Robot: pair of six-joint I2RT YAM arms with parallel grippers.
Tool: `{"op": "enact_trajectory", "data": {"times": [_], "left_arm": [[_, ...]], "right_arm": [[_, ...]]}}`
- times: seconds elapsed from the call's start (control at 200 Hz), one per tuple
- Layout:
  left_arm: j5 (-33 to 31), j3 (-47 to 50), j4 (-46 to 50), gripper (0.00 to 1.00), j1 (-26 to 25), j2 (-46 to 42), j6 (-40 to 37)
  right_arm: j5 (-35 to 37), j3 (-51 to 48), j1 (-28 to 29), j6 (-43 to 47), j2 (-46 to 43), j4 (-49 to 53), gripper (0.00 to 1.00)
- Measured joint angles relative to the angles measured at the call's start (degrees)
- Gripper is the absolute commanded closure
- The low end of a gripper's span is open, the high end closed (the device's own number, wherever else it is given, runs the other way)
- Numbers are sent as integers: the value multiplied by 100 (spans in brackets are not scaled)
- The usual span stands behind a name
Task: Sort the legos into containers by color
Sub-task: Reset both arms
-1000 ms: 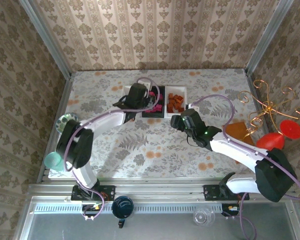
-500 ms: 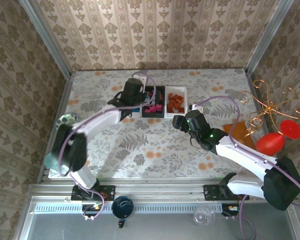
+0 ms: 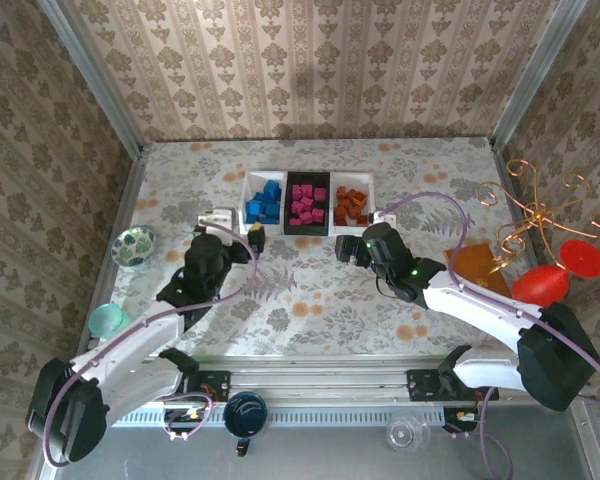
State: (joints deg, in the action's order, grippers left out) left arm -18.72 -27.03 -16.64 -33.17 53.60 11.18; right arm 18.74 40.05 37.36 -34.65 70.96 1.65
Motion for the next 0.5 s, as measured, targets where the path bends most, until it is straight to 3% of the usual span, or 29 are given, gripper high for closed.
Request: {"op": "enact_trajectory", "data": {"times": [0.14, 0.29, 0.385, 0.5], "left_arm": [[-179, -33, -155, 0, 997, -17, -575], [-61, -66, -529, 0, 2245, 699, -892], [125, 149, -1073, 0, 2601, 1360, -1010], [439, 531, -1790, 0, 2673, 2107, -1259]], "right_arm": [[39, 0, 31, -2, 85, -52, 0], [74, 0, 31, -2, 122, -66, 0], [151, 0, 31, -2, 122, -61, 0], [223, 0, 28, -2, 116, -61, 0]]}}
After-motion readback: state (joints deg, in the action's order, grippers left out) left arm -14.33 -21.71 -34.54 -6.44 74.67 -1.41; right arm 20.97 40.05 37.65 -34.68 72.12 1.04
